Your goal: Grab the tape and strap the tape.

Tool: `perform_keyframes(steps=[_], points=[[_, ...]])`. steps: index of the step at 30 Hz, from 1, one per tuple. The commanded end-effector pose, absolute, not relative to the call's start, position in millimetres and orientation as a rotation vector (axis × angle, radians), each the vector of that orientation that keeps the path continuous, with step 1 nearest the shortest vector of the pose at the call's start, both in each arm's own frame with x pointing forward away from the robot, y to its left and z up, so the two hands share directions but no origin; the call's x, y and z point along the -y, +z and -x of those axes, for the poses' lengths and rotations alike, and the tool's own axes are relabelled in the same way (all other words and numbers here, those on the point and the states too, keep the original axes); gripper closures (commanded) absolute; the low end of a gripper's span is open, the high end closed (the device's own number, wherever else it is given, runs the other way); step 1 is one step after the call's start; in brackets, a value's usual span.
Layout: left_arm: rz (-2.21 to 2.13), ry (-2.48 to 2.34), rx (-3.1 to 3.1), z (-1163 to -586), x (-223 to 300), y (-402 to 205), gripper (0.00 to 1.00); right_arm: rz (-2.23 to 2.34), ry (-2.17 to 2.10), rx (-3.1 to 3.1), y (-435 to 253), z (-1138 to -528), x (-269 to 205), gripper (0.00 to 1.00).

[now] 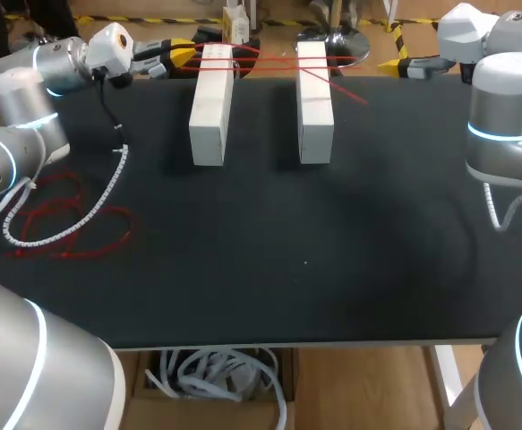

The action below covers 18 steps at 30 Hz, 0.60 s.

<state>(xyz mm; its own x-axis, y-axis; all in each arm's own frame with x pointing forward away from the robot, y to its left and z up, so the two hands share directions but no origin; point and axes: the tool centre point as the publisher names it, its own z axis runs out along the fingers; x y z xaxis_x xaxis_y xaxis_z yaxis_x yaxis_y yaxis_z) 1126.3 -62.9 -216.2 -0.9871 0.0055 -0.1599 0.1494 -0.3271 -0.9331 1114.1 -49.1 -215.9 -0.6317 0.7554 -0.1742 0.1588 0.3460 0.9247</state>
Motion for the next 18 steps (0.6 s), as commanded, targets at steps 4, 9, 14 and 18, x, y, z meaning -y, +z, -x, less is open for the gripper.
perform_keyframes(steps=[4, 9, 14, 18], points=[[-0.17, -2.452, -1.78, -1117.7, 64.6, -210.4, 1.0, -0.794, 1.289, -2.014, -216.0, -1114.3, 49.7, 0.0], [-0.17, -2.452, -1.78, -1117.7, 64.6, -210.4, 1.0, -0.794, 1.289, -2.014, -216.0, -1114.3, 49.7, 0.0], [-0.17, -2.452, -1.78, -1117.7, 64.6, -210.4, 1.0, -0.794, 1.289, -2.014, -216.0, -1114.3, 49.7, 0.0], [-0.19, -2.471, -1.708, -1109.2, 69.4, -199.9, 1.0, -0.794, 1.289, -2.014, -216.0, -1114.3, 49.7, 0.0]])
